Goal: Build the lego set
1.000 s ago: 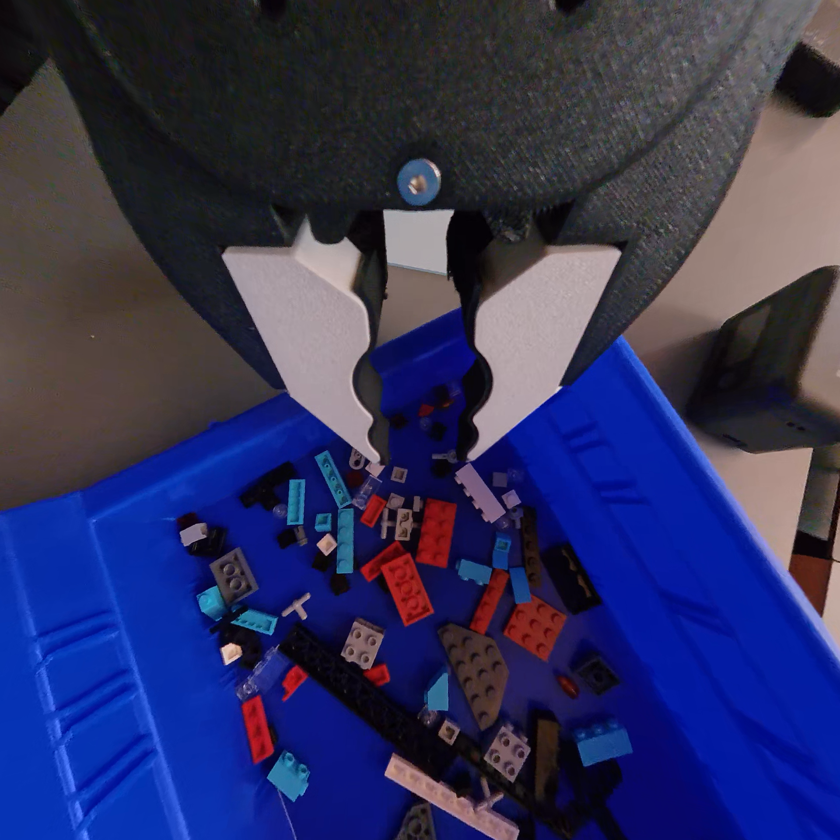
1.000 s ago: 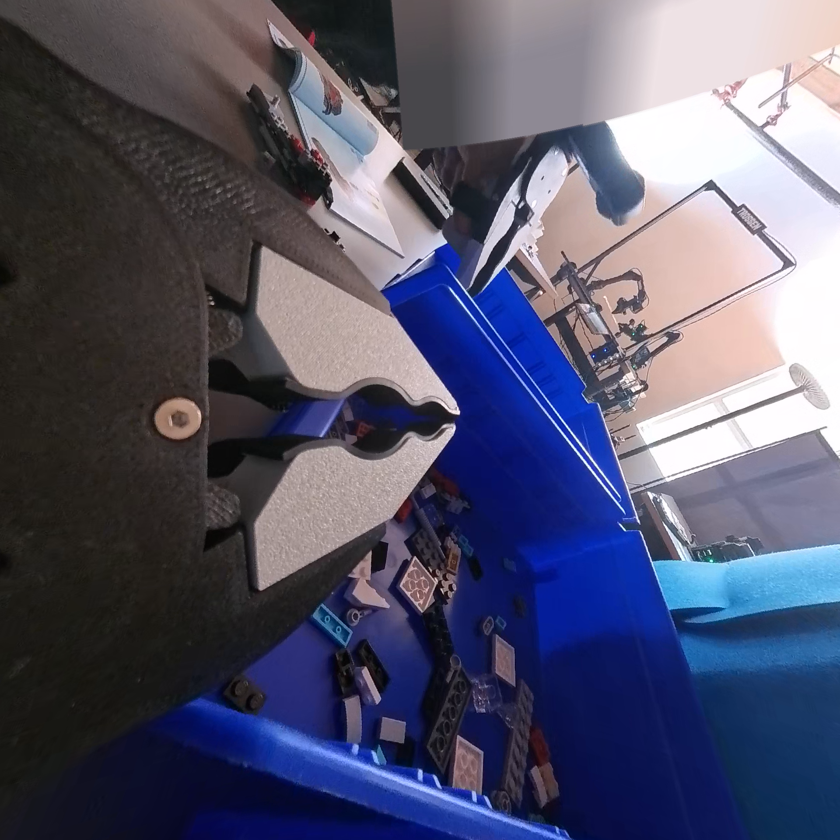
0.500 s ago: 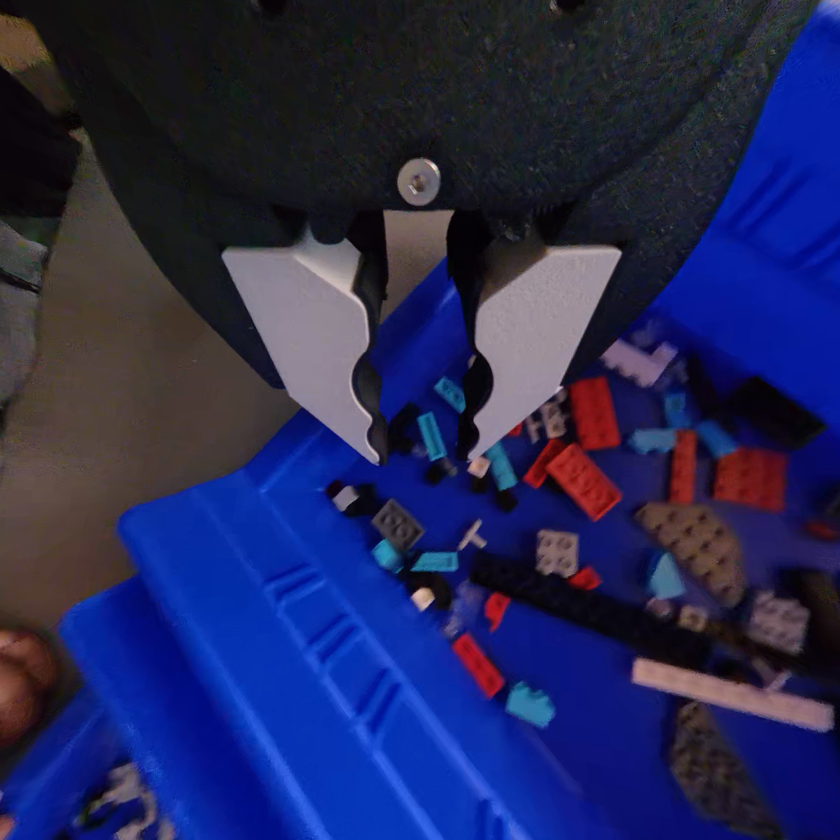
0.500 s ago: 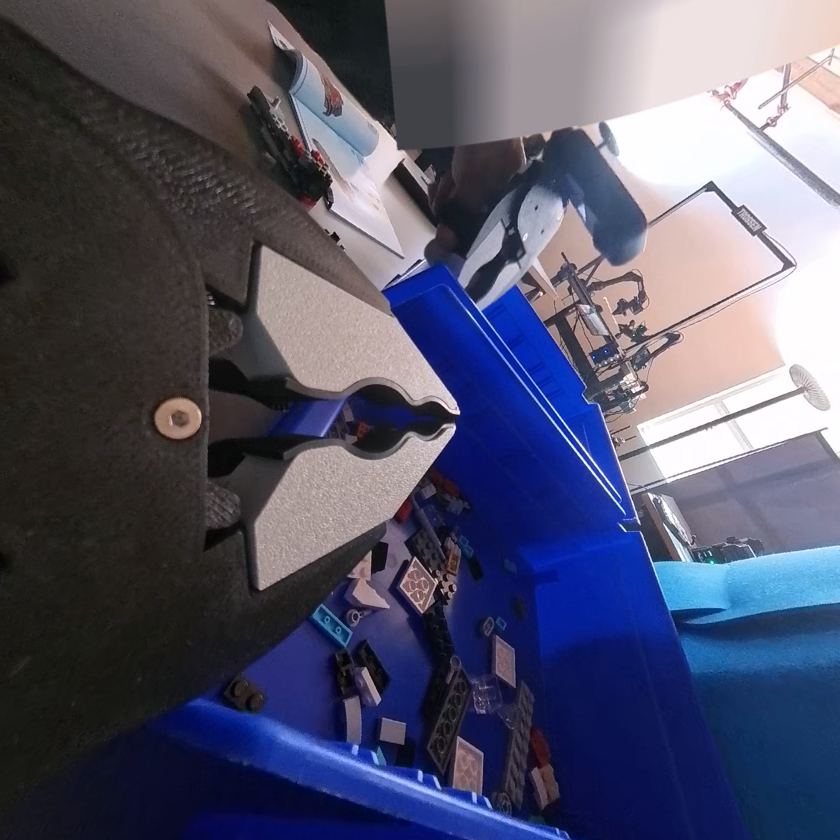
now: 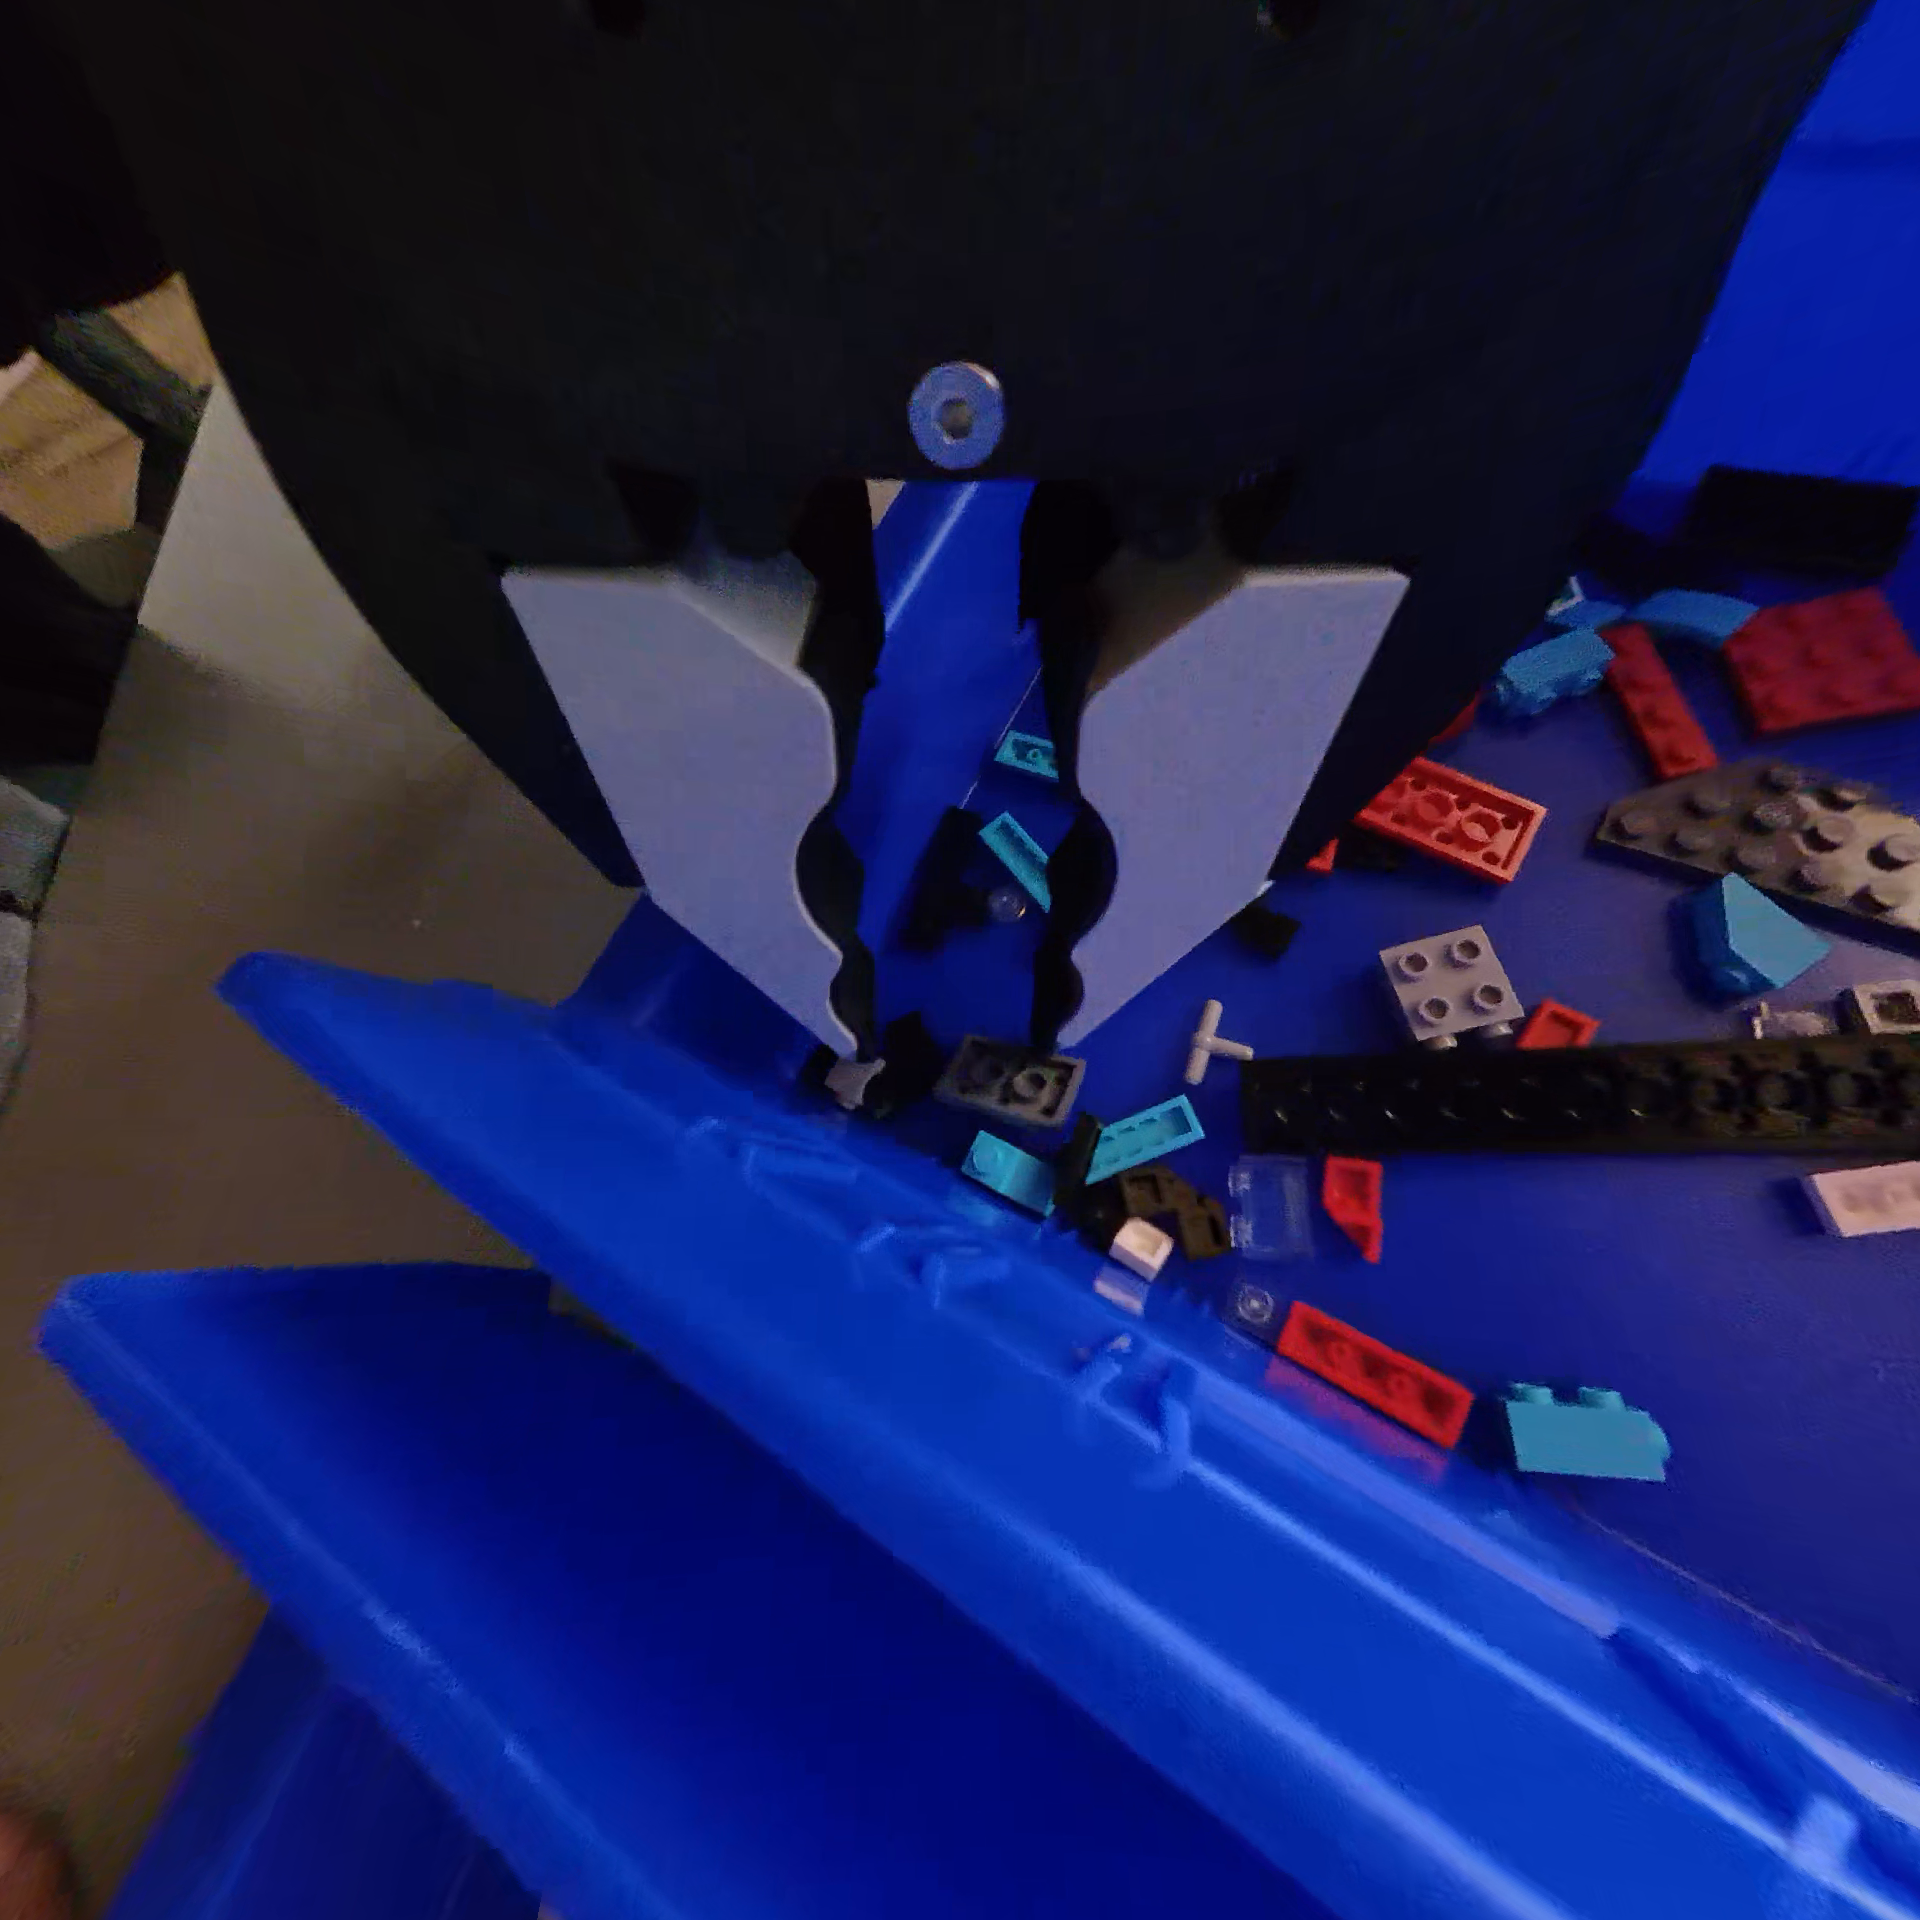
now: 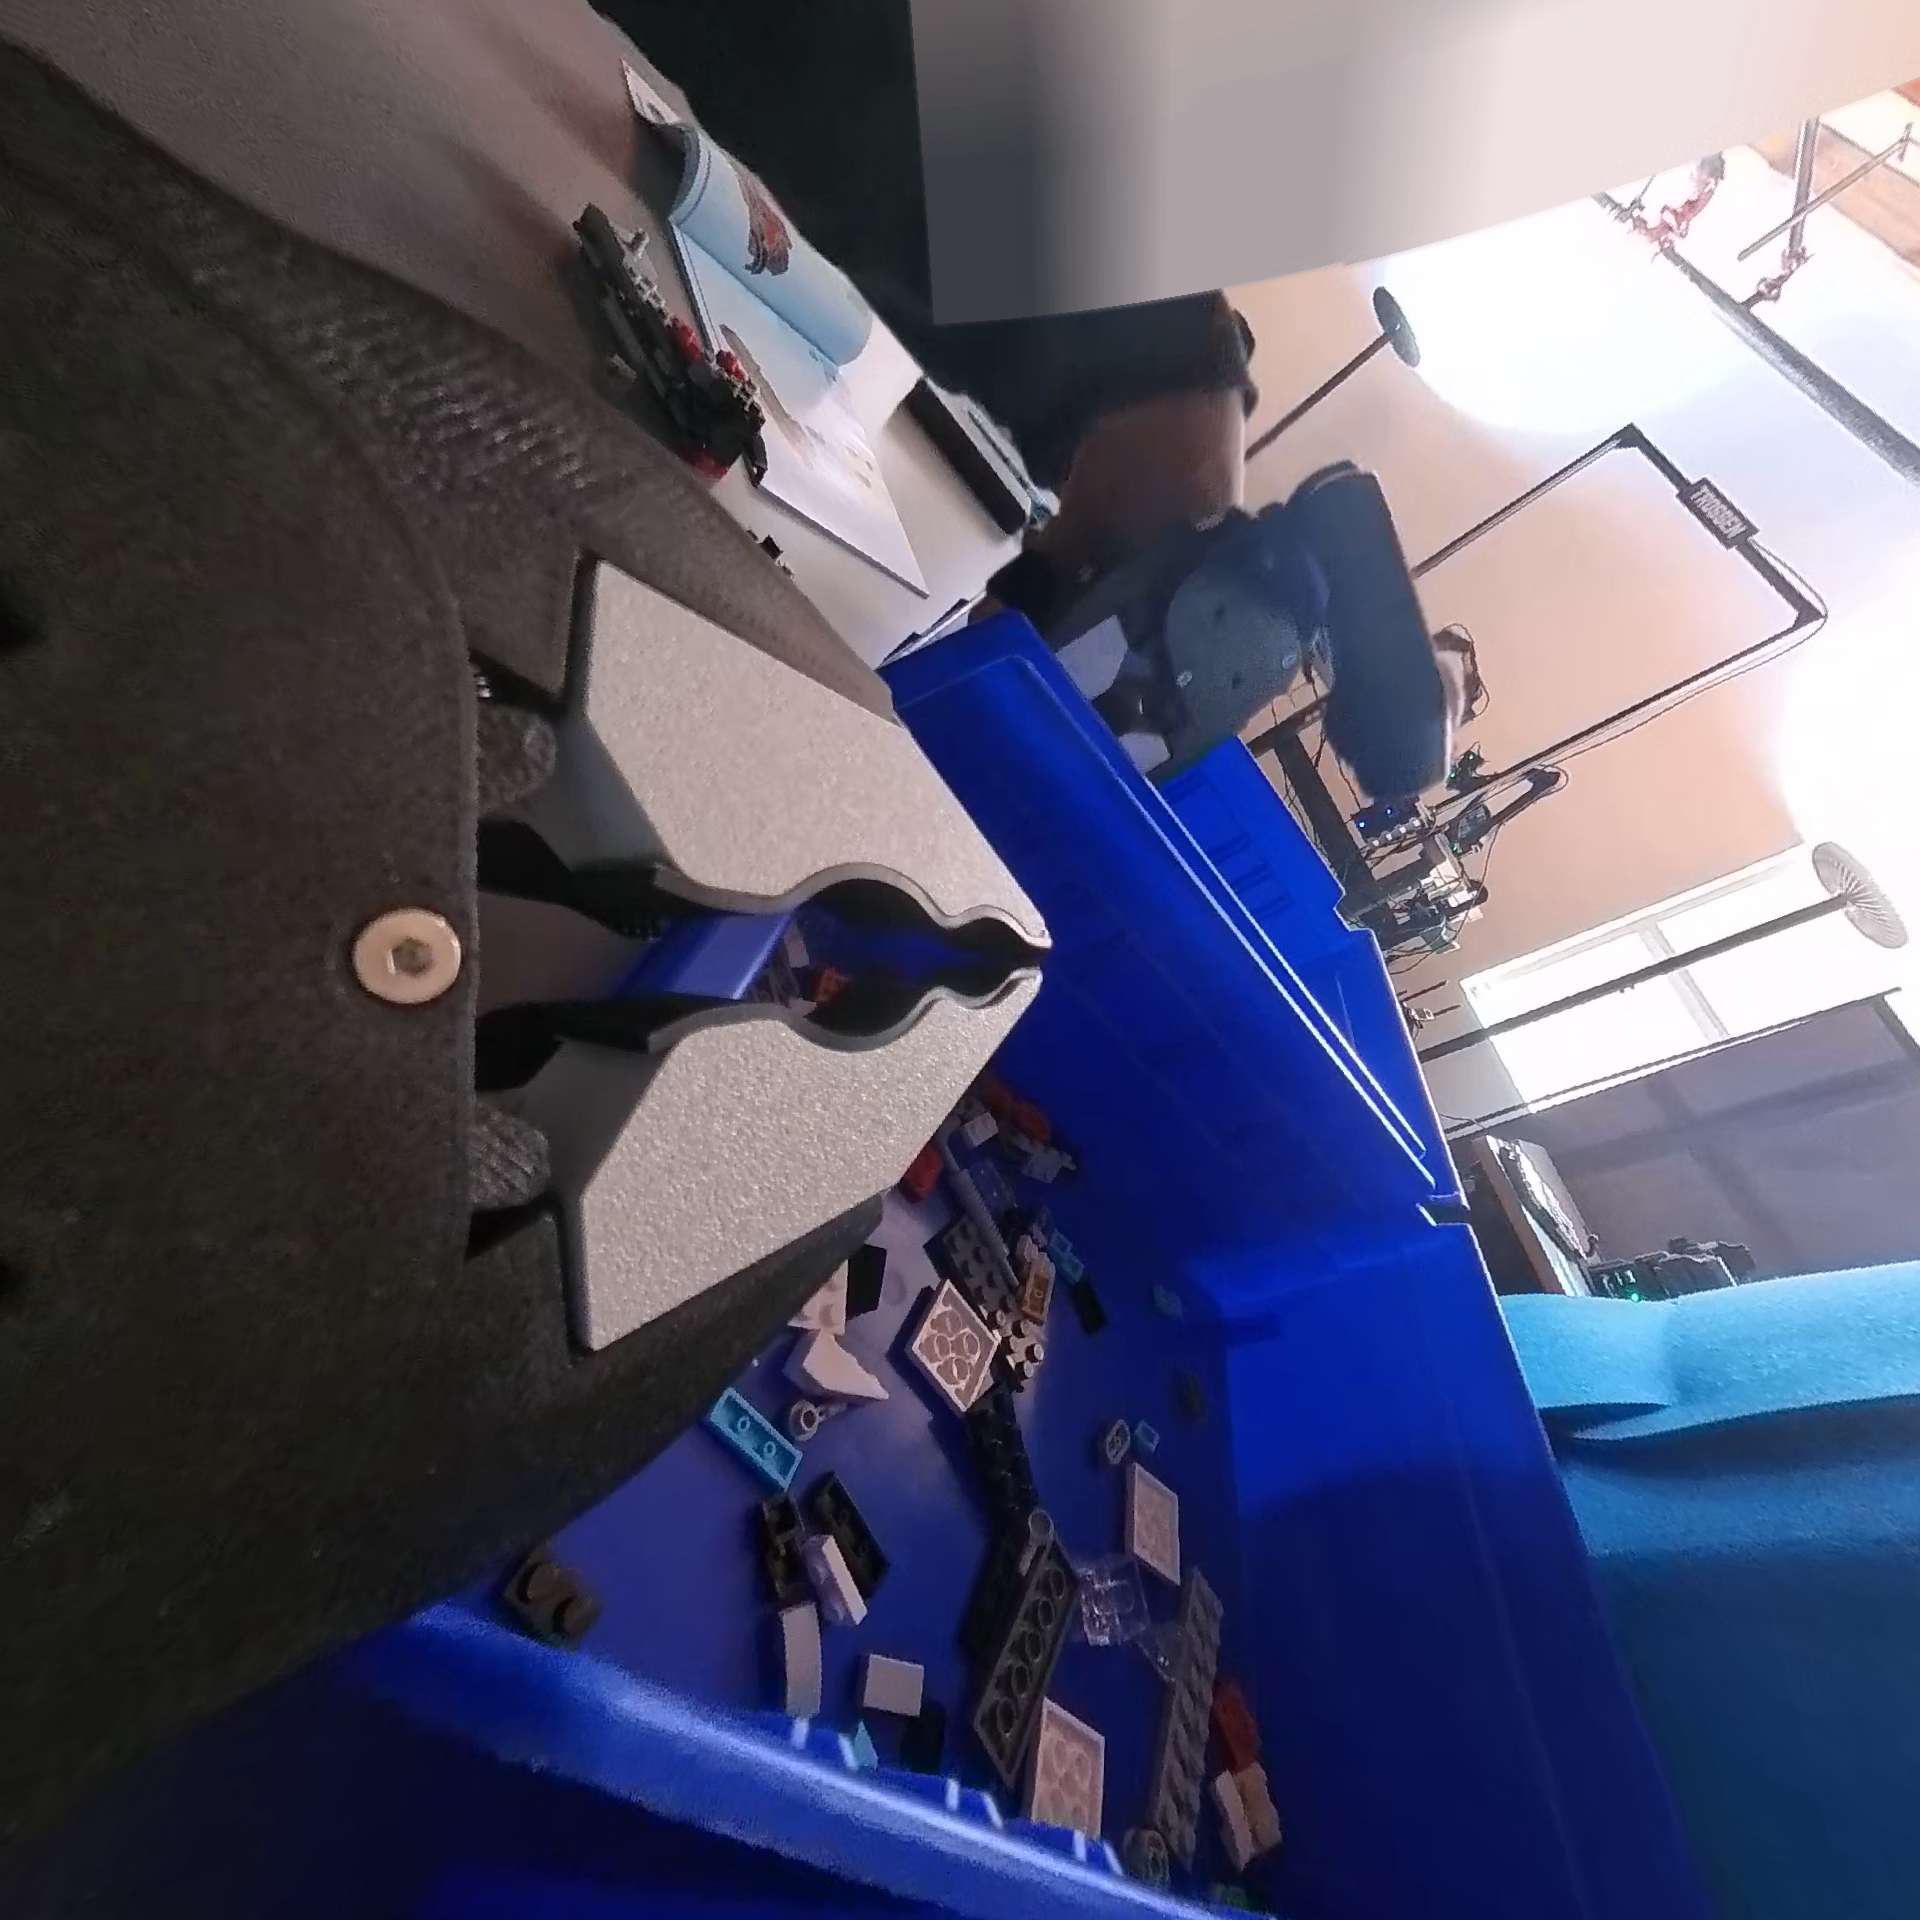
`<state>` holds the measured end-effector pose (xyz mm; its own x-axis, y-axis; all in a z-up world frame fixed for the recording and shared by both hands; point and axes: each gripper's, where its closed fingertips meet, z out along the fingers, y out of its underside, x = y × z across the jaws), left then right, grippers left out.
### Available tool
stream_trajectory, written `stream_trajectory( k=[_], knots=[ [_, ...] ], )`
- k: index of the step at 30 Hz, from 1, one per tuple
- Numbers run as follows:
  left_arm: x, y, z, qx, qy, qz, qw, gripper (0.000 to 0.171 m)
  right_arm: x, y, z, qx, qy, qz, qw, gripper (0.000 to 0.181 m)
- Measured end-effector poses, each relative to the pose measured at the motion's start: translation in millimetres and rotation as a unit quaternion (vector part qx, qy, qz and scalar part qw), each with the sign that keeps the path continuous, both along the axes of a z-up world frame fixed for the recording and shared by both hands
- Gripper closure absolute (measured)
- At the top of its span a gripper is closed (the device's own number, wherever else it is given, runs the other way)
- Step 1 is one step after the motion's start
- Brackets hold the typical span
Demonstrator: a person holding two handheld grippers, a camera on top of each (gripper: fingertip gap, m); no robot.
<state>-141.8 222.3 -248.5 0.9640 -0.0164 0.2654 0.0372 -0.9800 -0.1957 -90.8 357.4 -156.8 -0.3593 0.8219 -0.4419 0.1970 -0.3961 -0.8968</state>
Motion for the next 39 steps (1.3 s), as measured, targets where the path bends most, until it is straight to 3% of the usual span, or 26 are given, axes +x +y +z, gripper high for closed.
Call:
stream_trajectory(
  k=[8, 16, 20, 23, 28, 34, 39],
  knots=[
    [10.9, 2.8, 8.1, -0.014, 0.003, -0.094, 0.995, 0.135, 0.0, 0.4, 0.3, -0.003, 0.000, 0.001, 1.000, 0.180],
    [2.4, 5.3, 0.6, -0.018, 0.058, -0.118, 0.991, 0.147, 0.2, 0.4, 0.4, -0.004, 0.001, 0.001, 1.000, 0.180],
    [-4.1, 4.8, 1.0, -0.014, 0.084, -0.126, 0.988, 0.140, 0.2, 0.4, 0.4, -0.004, 0.001, 0.001, 1.000, 0.180],
    [-7.5, 10.5, 8.9, 0.031, 0.100, -0.160, 0.982, 0.145, 0.3, 0.5, 0.5, -0.004, 0.001, 0.002, 1.000, 0.180],
    [18.1, 5.2, 16.1, 0.081, 0.011, -0.246, 0.966, 0.155, 0.2, 0.4, 0.6, -0.005, 0.001, 0.002, 1.000, 0.181],
    [26.7, -0.2, 11.5, 0.056, -0.075, -0.268, 0.959, 0.170, 0.1, 0.6, 0.5, -0.005, 0.001, 0.002, 1.000, 0.180],
    [29.9, -0.7, 1.6, 0.032, -0.081, -0.280, 0.956, 0.170, -0.1, 0.6, 0.5, -0.005, 0.001, 0.002, 1.000, 0.180]
  ],
)
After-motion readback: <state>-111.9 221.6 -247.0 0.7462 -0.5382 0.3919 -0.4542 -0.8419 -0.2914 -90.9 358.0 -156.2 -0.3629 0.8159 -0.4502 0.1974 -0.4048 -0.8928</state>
